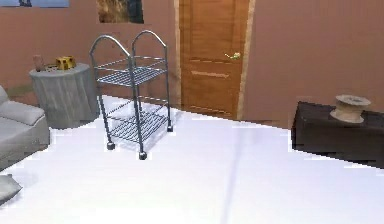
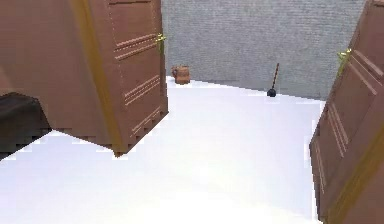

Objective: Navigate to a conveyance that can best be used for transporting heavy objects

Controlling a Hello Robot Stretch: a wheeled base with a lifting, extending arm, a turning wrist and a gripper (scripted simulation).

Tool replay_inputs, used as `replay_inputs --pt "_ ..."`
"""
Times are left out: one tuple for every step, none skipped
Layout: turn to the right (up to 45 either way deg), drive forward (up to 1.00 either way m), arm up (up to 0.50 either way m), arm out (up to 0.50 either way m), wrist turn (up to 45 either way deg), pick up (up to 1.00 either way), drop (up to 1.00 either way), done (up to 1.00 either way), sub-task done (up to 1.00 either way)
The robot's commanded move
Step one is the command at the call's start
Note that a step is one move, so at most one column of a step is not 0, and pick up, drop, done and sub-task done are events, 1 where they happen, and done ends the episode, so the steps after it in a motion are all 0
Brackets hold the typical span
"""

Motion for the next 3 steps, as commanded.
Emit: replay_inputs --pt "-45.0 0.00 0.00 0.00 0.0 0.00 0.00 0.00 0.00" --pt "0.0 1.00 0.00 0.00 0.0 0.00 0.00 0.00 0.00" --pt "0.0 0.80 0.00 0.00 0.0 0.00 0.00 0.00 0.00"
